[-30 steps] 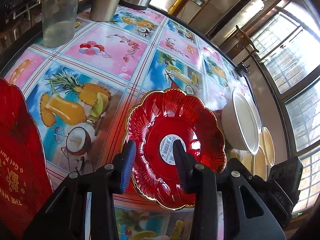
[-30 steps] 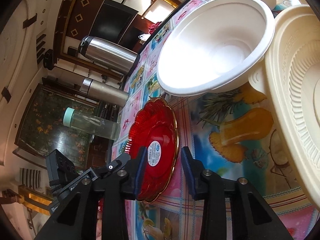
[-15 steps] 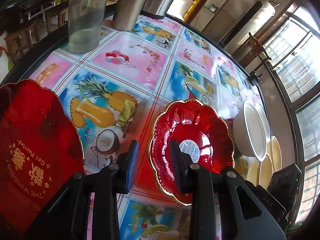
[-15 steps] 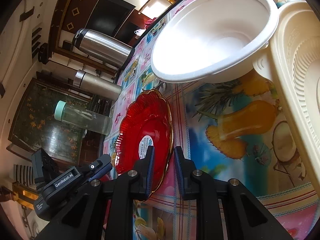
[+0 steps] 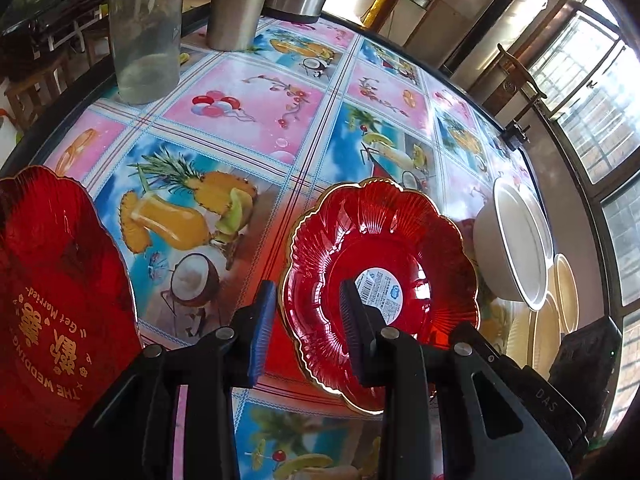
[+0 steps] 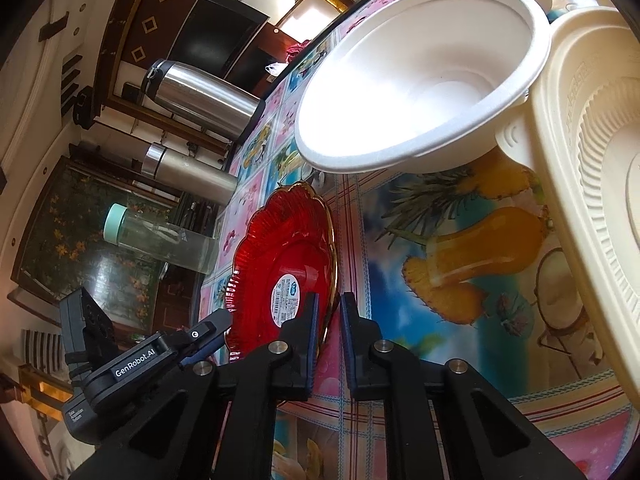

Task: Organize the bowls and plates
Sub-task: 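Lift the red plate and lower it onto the other red plate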

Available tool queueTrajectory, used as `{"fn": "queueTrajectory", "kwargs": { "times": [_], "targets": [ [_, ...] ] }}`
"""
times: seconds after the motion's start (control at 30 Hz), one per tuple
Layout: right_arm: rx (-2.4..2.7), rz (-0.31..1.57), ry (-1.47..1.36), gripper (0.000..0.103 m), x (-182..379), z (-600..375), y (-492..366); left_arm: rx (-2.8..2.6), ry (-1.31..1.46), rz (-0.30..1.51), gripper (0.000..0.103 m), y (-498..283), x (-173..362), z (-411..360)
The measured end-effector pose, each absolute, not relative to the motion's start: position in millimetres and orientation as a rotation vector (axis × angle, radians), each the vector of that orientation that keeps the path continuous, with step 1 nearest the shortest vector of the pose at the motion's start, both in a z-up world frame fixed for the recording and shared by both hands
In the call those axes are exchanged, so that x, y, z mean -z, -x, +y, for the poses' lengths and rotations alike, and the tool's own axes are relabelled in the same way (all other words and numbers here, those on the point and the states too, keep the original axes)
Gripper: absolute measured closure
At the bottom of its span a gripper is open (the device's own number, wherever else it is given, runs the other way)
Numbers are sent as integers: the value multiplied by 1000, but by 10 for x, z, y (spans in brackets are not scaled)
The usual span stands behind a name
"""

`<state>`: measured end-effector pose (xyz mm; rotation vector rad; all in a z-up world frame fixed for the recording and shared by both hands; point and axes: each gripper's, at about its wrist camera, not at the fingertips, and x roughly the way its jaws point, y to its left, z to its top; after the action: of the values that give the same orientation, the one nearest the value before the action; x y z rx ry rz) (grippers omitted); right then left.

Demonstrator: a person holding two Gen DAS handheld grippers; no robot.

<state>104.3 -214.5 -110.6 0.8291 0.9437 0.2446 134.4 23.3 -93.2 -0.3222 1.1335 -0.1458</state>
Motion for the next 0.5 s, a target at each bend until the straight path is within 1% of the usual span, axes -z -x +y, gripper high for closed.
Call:
{"fn": "queueTrajectory", "kwargs": {
  "times": [0.23, 0.27, 0.3, 0.4, 0.5],
  "targets": [
    [-223, 937, -817, 94, 1106, -2152, -1039, 154, 319, 1154, 75, -1334, 1013, 191],
    [-217, 936, -810, 94, 1102, -2151, -1038, 153, 324, 1151, 78, -1333, 1012, 201],
    [-209, 935, -800, 94, 1098, -2146, -1033, 148, 324, 1146, 85, -1330, 1009, 212],
    [-191, 931, -786, 95, 1098, -2153, -1027, 144, 317, 1124, 97, -1313, 998, 236],
    [-187, 925, -776, 95, 1090, -2158, -1021, 150, 306, 1108, 97, -1277, 1004, 233]
  ]
}}
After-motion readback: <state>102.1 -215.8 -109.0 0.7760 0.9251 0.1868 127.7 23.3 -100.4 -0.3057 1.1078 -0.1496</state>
